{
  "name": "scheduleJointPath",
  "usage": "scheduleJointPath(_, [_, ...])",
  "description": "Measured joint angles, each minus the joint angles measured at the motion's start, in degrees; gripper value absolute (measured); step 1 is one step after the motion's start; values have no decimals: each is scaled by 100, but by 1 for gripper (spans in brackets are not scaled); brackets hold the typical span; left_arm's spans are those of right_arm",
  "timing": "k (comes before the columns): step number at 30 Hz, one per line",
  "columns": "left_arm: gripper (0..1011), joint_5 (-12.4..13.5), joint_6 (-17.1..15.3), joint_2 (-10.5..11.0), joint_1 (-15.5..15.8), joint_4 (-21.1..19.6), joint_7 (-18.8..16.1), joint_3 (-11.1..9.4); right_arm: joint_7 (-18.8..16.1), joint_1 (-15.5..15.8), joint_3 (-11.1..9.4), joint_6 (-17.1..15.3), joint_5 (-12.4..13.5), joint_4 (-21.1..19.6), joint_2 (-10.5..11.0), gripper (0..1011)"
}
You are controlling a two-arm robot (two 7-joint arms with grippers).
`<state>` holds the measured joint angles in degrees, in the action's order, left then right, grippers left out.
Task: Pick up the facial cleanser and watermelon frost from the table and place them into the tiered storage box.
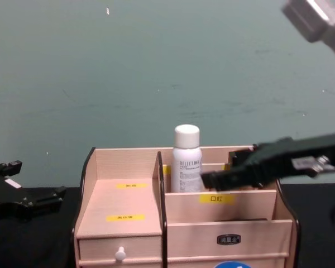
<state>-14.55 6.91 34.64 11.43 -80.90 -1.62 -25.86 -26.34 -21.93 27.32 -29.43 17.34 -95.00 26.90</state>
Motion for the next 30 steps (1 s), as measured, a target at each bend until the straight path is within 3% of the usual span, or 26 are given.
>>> scheduleJointPath(10, [1010, 0, 0, 0, 0, 0, 0, 0, 313, 1012, -269, -416, 284, -1051, 554, 1003])
scheduleJointPath(15, [1010, 0, 0, 0, 0, 0, 0, 0, 447, 1322, -326, -568, 326, -1328, 675, 1003])
scheduleJointPath(22, [1010, 0, 0, 1, 0, 0, 0, 0, 609, 1597, -329, -813, 326, -1460, 702, 1003])
scheduleJointPath(30, [1009, 0, 0, 0, 0, 0, 0, 0, 638, 1655, -246, -992, 280, -1341, 572, 1002])
